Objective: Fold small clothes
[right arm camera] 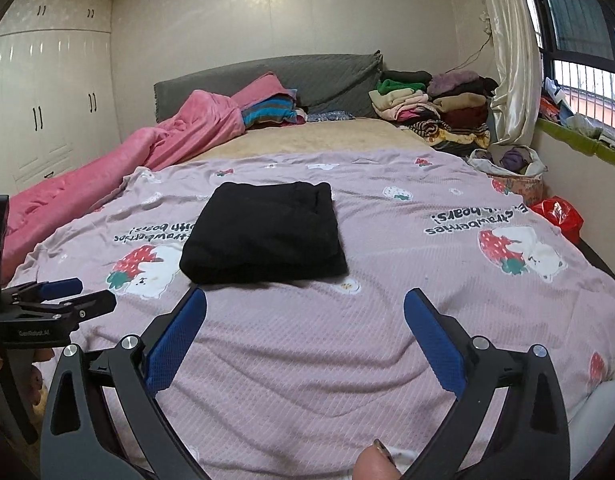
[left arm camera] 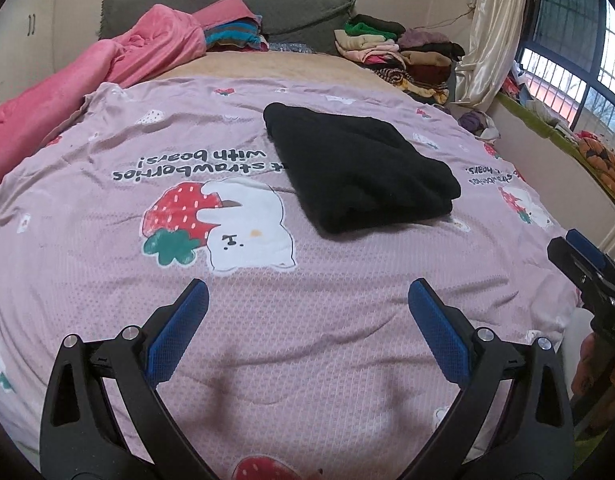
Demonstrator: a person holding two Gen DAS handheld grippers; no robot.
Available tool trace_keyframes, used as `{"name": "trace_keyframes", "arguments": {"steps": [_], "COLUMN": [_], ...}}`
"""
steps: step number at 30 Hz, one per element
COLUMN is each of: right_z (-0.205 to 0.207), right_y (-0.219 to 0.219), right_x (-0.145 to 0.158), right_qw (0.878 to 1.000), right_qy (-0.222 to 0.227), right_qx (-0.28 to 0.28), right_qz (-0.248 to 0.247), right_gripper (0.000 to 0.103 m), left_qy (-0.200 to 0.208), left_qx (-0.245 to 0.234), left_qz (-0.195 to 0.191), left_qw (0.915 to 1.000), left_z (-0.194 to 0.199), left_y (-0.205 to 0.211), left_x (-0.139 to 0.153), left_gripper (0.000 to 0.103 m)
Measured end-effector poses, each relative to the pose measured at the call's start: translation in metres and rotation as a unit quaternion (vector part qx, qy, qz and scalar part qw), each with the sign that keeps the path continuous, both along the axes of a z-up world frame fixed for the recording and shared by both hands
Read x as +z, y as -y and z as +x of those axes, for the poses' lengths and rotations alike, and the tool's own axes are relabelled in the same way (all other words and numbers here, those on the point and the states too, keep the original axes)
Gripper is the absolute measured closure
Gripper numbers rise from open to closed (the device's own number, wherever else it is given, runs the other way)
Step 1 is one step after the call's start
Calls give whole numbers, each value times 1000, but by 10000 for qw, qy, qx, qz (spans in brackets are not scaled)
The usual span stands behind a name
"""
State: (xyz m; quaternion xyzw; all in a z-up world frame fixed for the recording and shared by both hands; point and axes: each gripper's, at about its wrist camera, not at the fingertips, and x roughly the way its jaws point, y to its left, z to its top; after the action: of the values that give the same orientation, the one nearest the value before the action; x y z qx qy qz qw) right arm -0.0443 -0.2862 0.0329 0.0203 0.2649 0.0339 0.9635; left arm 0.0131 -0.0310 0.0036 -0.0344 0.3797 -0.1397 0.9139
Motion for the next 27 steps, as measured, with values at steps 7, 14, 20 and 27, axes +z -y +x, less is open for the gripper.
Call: {"name": "trace_keyframes", "arguments": {"steps": [7,14,20,27], "right_z": [-7,-1,-1,-2], "right_y": [-7,-8,-7,-8], "right_x": [-18,-43,-41,-41], "right_qw": [9997,9985,9987,9985], "right_qy": [-107,-519,-473,-508], "right_qx": [-48,-114,-134,-111], "right_qz": [-205,-123,-168,-193], "right_gripper": [4,4,4,4], "left_qy": [-6,-146,-167,-158], "left_qx": [-19,20,61,96], "left_qz": [74,144,200,277], "left_qw": [10000,9998,9996,9994], "left_z": [-5,-1,-1,-1], "left_y": [3,2,2,3], "left_x": [-11,-21,-22,-22], "left_gripper": [9,9,9,9]}}
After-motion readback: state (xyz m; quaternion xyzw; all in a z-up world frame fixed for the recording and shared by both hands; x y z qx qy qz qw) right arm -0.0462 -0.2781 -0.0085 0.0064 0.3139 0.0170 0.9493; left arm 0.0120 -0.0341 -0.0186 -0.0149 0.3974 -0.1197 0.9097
